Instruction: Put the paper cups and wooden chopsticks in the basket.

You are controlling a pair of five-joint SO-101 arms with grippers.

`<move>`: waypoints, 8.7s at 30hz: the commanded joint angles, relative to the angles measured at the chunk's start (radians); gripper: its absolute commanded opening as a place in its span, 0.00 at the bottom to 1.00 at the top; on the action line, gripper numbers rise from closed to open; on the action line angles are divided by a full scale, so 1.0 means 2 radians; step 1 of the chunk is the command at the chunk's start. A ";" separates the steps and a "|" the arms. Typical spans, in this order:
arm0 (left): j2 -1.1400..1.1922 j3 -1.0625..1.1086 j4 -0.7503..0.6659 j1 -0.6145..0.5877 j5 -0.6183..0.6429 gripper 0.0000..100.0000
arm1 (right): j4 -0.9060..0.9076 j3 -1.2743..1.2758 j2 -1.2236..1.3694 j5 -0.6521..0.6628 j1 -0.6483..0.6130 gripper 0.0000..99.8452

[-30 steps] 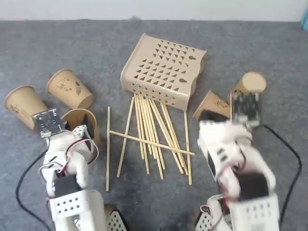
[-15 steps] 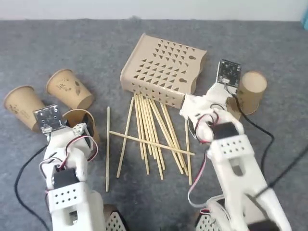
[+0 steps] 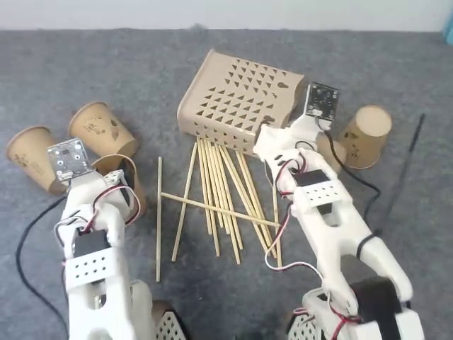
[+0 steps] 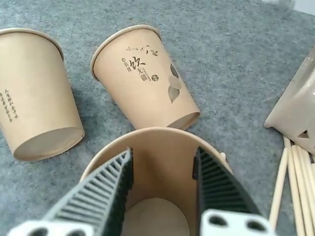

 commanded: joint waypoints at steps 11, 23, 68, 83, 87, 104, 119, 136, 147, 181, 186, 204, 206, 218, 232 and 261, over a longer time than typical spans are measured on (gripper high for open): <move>0.023 -0.002 -0.018 -0.001 0.007 0.20 | -0.013 -0.021 0.015 -0.005 -0.052 0.19; 0.023 -0.002 -0.018 -0.002 0.007 0.20 | 0.002 -0.058 0.012 0.019 -0.036 0.00; 0.021 0.003 -0.020 -0.001 0.006 0.20 | 0.568 -0.990 0.453 0.051 -0.067 0.01; 0.023 0.003 -0.020 -0.001 0.006 0.20 | 0.582 -1.038 0.476 0.110 -0.127 0.19; 0.023 0.003 -0.020 0.000 0.005 0.20 | 0.612 -1.077 0.455 0.110 -0.134 0.19; 0.023 0.003 -0.020 -0.002 0.005 0.20 | 0.720 -1.148 0.394 0.118 -0.166 0.19; 0.023 0.003 -0.020 -0.002 0.005 0.20 | 0.712 -1.149 0.461 -0.039 -0.098 0.19; 0.023 0.003 -0.020 -0.001 0.005 0.20 | 0.665 -1.149 0.555 -0.041 -0.069 0.00; 0.023 0.003 -0.020 0.000 -0.011 0.20 | 0.689 -1.150 0.491 -0.044 -0.073 0.24; 0.023 0.003 -0.021 0.001 -0.011 0.20 | 0.618 -1.132 0.570 -0.011 -0.059 0.02; 0.023 0.003 -0.021 0.001 -0.011 0.20 | 0.629 -1.132 0.536 0.062 -0.041 0.01; 0.023 0.003 -0.021 0.001 -0.012 0.20 | 0.639 -1.117 0.481 0.400 -0.063 0.01; 0.023 0.004 -0.020 0.000 -0.012 0.20 | 0.639 -1.115 0.485 0.400 -0.056 0.01; 0.023 0.004 -0.020 0.001 -0.012 0.20 | 0.644 -1.118 0.473 0.313 -0.028 0.21; 0.023 0.004 -0.020 0.001 -0.012 0.20 | 0.761 -1.114 0.394 -0.149 -0.034 0.21; 0.023 0.004 -0.021 0.001 -0.012 0.20 | 0.708 -1.117 0.573 -0.012 -0.023 0.01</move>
